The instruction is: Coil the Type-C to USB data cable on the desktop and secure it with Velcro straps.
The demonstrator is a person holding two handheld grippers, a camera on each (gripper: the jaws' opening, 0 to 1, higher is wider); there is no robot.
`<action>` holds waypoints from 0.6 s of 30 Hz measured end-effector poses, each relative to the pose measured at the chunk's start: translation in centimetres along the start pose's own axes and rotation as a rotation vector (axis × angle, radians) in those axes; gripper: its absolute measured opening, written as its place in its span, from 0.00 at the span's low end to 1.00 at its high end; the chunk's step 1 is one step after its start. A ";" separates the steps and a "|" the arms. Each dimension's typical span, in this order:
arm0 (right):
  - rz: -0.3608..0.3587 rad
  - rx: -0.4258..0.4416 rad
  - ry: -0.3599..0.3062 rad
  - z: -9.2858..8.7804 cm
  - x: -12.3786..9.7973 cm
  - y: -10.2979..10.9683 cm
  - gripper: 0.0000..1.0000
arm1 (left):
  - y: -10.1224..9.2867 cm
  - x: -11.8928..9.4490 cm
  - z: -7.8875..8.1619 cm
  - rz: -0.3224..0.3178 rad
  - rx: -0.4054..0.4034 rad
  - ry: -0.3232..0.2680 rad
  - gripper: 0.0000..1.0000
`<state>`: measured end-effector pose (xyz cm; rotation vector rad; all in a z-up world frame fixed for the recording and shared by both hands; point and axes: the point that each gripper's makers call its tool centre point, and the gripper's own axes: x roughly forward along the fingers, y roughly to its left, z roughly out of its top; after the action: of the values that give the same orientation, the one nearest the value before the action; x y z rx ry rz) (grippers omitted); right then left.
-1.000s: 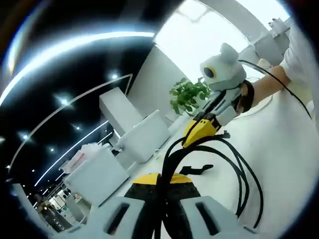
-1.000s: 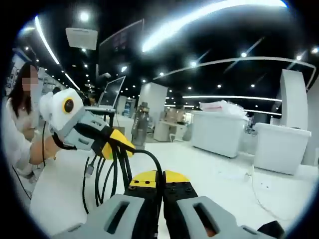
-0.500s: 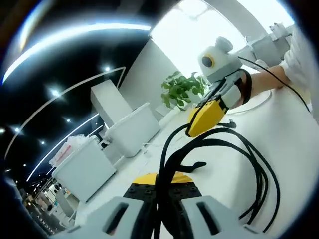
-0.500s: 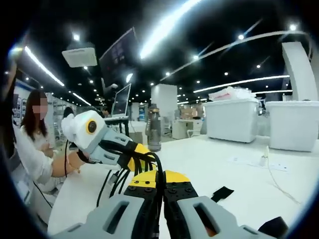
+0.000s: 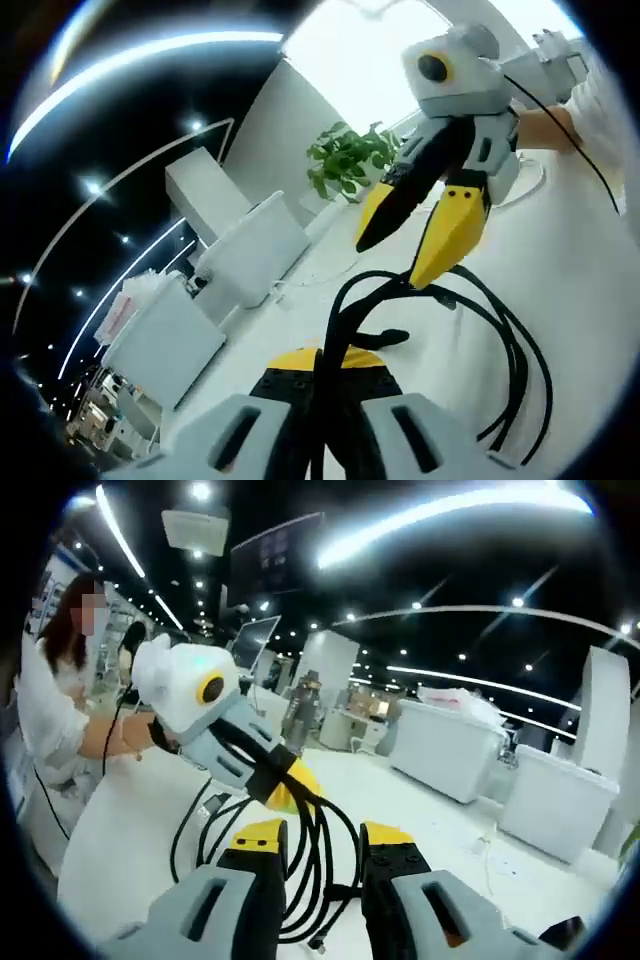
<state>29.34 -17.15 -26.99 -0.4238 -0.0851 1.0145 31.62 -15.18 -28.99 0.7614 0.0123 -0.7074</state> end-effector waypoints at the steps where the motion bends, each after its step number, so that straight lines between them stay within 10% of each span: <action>1: -0.006 -0.020 0.017 -0.2 0.2 -0.2 0.29 | -0.3 0.3 0.3 -0.012 0.010 -0.002 0.04; 18: 0.006 -0.171 0.224 -4.9 2.5 -3.5 0.10 | -1.1 4.8 -0.1 -0.096 0.086 0.037 0.04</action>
<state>34.71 -18.13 -30.44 -0.6918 0.0304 0.9632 34.74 -18.49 -30.94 0.8606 0.0528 -0.7890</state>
